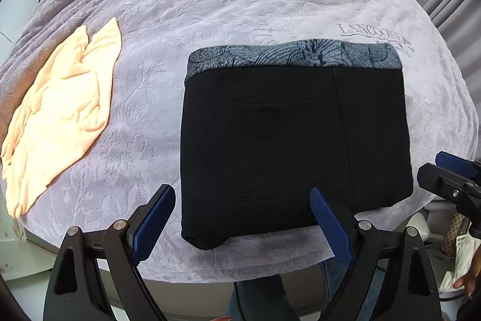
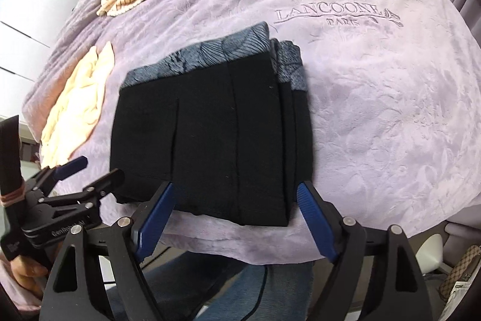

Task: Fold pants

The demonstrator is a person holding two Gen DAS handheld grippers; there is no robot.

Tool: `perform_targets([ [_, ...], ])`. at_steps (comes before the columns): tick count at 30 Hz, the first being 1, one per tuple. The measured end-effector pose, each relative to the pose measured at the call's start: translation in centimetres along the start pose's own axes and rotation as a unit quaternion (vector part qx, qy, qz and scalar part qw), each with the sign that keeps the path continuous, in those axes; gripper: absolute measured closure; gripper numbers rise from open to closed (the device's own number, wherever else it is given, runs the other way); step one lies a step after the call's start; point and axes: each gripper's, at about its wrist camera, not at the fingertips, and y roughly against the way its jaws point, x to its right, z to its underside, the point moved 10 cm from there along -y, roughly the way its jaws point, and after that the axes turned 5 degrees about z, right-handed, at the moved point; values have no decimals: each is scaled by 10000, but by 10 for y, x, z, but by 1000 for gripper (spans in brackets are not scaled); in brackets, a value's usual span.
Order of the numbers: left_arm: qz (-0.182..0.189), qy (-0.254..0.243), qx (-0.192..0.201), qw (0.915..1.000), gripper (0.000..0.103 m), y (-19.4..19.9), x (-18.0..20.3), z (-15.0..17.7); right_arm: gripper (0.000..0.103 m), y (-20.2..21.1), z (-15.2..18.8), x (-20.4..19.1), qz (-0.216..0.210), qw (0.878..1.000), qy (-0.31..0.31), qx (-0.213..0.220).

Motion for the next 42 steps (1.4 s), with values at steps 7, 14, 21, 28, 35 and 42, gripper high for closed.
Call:
perform_targets([
  [7, 6, 120, 26, 9999, 2, 16, 2, -10, 18, 14, -12, -13, 255, 9996, 103, 93],
  [14, -180, 149, 323, 9992, 0, 34, 3, -15, 18, 23, -17, -12, 621, 9980, 132, -64],
  [21, -260, 203, 316, 9990, 0, 33, -4, -15, 18, 28, -18, -19, 609, 9978, 248, -4],
  [28, -294, 175, 320, 9989, 0, 34, -5, -14, 18, 29, -17, -20, 677, 9974, 253, 8],
  [35, -305, 173, 325, 9989, 0, 34, -7, -14, 18, 28, -17, -22, 735, 9969, 263, 14],
  [42, -311, 196, 320, 9988, 0, 34, -8, -13, 18, 27, -18, -22, 749, 9967, 311, -24],
])
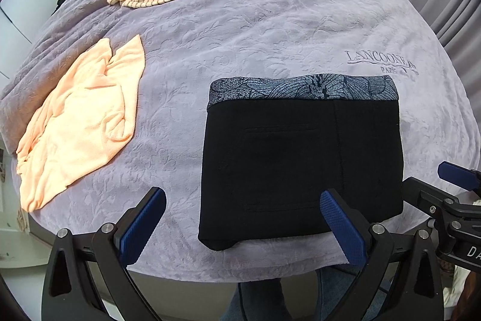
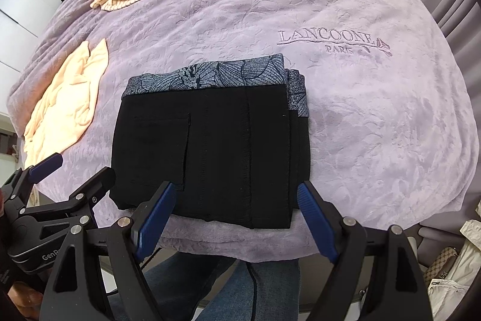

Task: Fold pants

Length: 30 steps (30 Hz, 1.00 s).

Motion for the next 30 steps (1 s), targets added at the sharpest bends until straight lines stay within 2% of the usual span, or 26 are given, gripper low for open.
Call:
perform_targets([
  [30, -93, -45, 22, 9999, 0, 3, -4, 1, 18, -3, 2, -7, 69, 9999, 104, -66],
])
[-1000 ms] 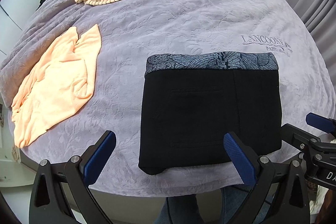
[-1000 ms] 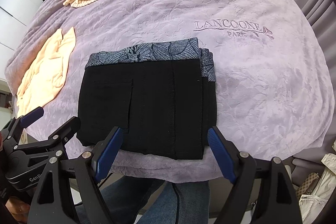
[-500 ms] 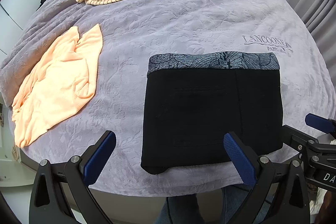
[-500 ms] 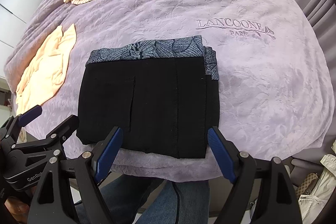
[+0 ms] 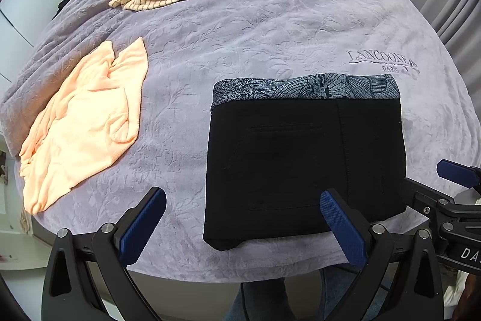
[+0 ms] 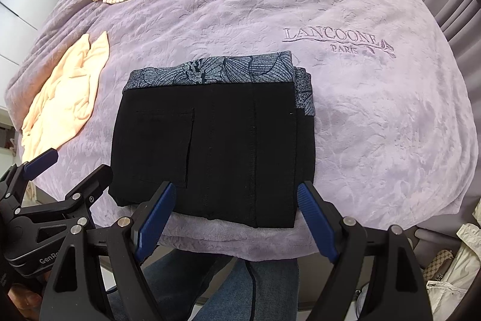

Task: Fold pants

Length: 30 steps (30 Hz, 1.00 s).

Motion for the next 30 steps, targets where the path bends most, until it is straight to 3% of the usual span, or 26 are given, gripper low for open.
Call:
perform_targets([
  [25, 45, 37, -71, 10000, 0, -4, -2, 3, 18, -1, 0, 0, 12, 10000, -4, -14],
  [30, 127, 90, 83, 9998, 0, 0, -3, -1, 18, -4, 1, 3, 18, 10000, 20, -37],
])
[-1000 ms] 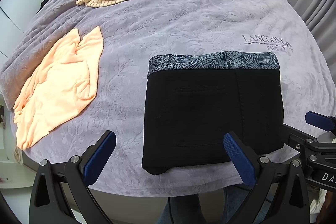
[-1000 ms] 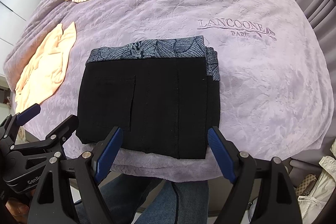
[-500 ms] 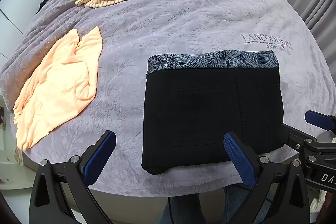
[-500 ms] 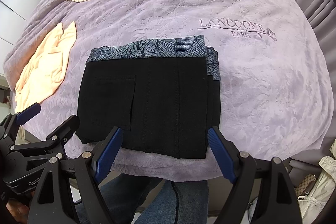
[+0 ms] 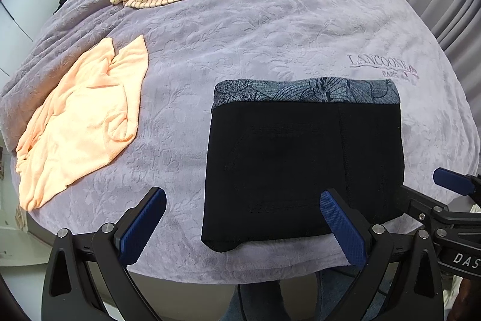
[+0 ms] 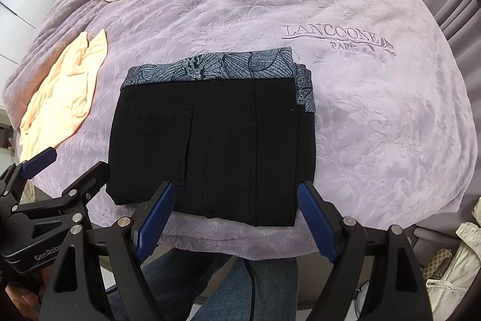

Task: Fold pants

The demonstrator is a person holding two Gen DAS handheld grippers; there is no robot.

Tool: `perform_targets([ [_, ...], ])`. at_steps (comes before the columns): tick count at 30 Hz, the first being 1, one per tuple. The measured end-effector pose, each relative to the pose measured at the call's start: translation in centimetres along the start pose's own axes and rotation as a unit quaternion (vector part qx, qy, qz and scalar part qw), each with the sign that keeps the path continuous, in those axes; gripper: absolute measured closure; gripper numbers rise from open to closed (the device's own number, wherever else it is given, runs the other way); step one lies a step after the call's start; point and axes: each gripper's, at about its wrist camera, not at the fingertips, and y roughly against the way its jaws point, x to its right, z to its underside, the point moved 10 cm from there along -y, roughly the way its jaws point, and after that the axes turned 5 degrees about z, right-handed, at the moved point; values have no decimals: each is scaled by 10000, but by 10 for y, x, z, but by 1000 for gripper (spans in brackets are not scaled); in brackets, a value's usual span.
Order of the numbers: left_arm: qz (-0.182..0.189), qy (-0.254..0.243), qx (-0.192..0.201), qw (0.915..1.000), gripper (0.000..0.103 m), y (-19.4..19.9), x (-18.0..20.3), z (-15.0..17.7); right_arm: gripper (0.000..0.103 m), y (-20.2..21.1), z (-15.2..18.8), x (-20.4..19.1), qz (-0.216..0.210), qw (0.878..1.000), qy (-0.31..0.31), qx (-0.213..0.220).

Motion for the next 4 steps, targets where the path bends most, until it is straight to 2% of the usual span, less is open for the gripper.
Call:
perform_targets([
  [4, -25, -103, 54, 9999, 0, 2, 3, -2, 18, 0, -2, 3, 8, 10000, 16, -1],
])
